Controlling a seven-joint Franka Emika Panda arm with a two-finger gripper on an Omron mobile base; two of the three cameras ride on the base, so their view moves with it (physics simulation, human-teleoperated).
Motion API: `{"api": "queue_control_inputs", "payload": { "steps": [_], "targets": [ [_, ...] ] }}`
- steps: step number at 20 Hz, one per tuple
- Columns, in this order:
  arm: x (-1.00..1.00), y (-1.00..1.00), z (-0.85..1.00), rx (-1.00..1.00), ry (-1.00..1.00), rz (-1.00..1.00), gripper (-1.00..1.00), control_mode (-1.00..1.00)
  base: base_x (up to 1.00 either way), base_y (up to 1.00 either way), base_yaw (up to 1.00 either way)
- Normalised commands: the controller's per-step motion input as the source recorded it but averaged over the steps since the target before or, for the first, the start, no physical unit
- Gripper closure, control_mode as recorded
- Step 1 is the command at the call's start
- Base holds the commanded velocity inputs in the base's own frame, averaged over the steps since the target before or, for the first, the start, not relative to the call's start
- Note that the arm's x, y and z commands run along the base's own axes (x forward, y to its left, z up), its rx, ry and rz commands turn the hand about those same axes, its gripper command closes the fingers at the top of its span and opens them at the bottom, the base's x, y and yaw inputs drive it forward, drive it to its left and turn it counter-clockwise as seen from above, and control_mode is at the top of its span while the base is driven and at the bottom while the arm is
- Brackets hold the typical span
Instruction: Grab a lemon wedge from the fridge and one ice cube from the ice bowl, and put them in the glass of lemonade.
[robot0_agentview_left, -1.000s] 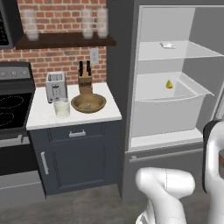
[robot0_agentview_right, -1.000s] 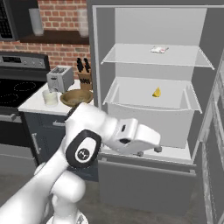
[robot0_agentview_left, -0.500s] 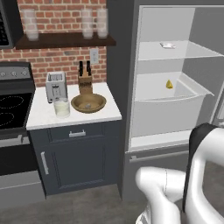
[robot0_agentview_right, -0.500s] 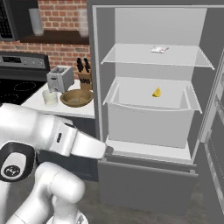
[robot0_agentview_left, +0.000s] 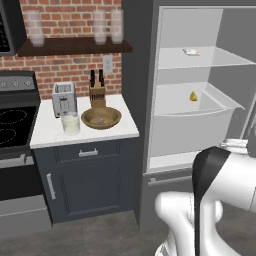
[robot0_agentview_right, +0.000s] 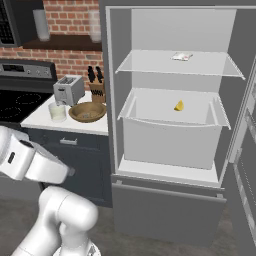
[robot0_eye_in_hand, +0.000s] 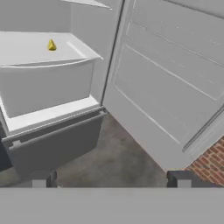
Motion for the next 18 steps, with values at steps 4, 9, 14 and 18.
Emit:
{"api": "queue_control_inputs", "payload": {
  "steps": [4,9,14,18],
  "targets": [
    [0.87,0.74,-0.16,0.12,0.11,0.36,-1.00,-1.00,0.00,0.00,0.00],
    [0.47,0.58,-0.30,0.00,0.07,0.27,-1.00,-1.00,0.00,0.00,0.00],
    [-0.05,0.20,-0.48,-0.02,-0.08,0.07,-1.00,-1.00,0.00,0.00,0.00],
    [-0.32,-0.22,-0.34,0.03,-0.23,0.10,-1.00,-1.00,0.00,0.00,0.00]
  ]
}}
